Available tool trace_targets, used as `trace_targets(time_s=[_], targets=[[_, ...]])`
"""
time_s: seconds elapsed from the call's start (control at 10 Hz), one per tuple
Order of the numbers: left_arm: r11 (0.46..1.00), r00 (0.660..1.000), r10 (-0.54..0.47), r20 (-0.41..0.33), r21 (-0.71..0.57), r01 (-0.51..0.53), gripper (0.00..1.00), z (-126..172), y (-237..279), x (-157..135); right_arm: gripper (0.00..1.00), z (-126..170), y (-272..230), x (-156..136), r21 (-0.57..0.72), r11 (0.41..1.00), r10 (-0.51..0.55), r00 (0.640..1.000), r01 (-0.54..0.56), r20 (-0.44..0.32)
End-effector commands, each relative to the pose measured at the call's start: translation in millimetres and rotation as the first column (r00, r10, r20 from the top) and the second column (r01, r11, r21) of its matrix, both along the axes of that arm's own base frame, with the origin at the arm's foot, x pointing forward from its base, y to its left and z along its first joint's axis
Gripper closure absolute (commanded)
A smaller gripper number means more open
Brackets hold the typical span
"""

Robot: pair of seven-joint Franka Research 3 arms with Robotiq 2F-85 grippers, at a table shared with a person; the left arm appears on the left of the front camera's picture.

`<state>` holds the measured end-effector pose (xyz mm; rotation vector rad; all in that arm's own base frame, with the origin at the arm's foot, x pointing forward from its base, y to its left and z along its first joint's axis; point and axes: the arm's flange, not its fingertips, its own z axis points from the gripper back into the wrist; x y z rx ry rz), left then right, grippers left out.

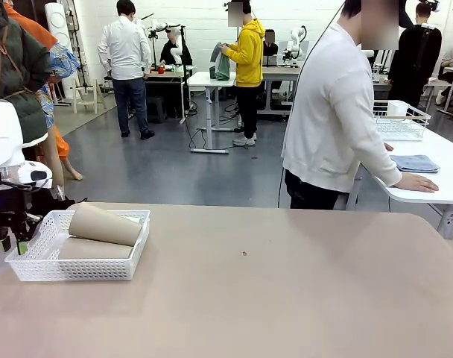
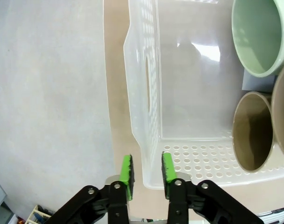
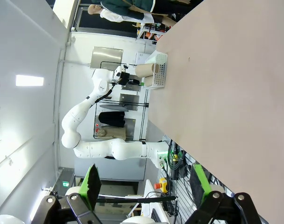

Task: Clean and organize the cups into the basket.
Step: Move the Organizing basket back to the left side of the table.

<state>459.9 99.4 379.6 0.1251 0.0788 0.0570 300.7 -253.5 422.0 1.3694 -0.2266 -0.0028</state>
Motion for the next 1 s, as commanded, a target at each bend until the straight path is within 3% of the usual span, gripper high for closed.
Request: trace_targets(time_s=[0.0, 0.1, 0.3, 0.9], targets=[[1.0, 1.0, -0.002, 0.011, 0.012, 0.002, 0.0, -2.0, 3.7, 0.0, 0.0, 0.0, 3.5, -2.2, 0.0, 1.0, 0.006, 1.0, -0.006, 0.0], [1.0, 1.0, -0.006, 0.006, 0.008, 0.006, 0.13, -2.8, 3.6, 1.6, 0.0, 0.0, 3.5, -2.2, 0.0, 1.0, 0.006, 1.0, -0.006, 0.0], [1.0, 1.0, 0.001, 0.007, 0.003, -0.001, 0.0, -2.9, 2.7, 0.6, 0.0, 0.0, 3.5, -2.2, 0.0, 1.0, 0.006, 1.0, -0.006, 0.0], [0.999, 0.999, 0.024, 0.03, -0.025, -0.023, 0.0, 10.8, -5.7, -7.8, 0.0, 0.0, 3.5, -2.2, 0.0, 1.0, 0.006, 1.0, -0.006, 0.0]])
